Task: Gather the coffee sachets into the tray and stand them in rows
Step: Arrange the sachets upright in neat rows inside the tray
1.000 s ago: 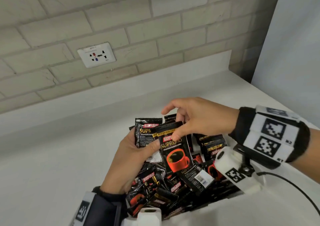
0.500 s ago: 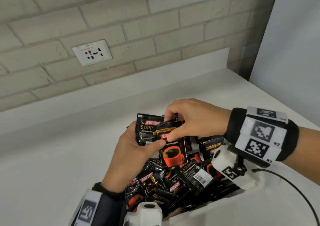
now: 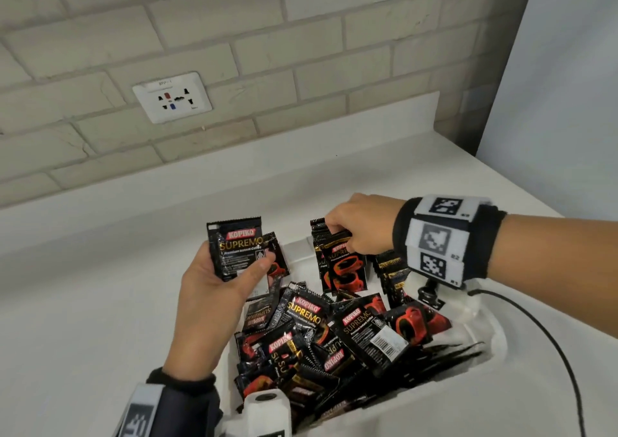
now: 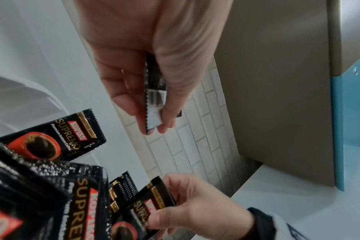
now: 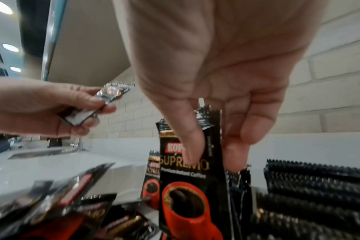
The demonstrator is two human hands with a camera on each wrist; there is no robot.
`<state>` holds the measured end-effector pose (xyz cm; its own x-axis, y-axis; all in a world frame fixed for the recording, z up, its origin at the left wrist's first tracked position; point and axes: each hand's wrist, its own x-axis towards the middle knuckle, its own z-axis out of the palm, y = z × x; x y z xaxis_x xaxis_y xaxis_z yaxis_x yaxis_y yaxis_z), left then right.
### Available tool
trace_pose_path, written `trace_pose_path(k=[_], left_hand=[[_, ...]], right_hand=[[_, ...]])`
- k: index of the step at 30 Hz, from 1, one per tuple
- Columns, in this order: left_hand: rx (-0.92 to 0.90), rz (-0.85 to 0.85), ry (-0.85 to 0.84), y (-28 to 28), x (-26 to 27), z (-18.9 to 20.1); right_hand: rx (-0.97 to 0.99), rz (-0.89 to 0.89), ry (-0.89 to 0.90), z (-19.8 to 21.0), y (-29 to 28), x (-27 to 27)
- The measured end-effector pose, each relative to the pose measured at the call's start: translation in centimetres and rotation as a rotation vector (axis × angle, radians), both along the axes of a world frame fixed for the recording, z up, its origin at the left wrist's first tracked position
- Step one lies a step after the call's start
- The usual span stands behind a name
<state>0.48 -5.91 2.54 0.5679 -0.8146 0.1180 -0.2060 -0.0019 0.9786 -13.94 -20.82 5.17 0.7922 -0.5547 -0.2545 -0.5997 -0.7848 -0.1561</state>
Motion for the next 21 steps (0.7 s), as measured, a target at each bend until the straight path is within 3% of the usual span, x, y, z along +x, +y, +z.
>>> trace_pose_path(k=[6, 12, 21], left_hand=[[-0.01, -0.003, 0.035, 0.2, 0.0, -0.1], [-0.017, -0.013, 0.053, 0.3, 0.2, -0.1], [0.007, -0.042, 0.084, -0.1, 0.2, -0.6]], right_hand=[[-0.077, 0.055, 0.195, -1.9, 0.6, 1.6], [-0.38, 0.161, 0.353, -1.7, 1.3, 2.6], [-0.535, 0.188, 0.363, -1.7, 1.7, 3.1]])
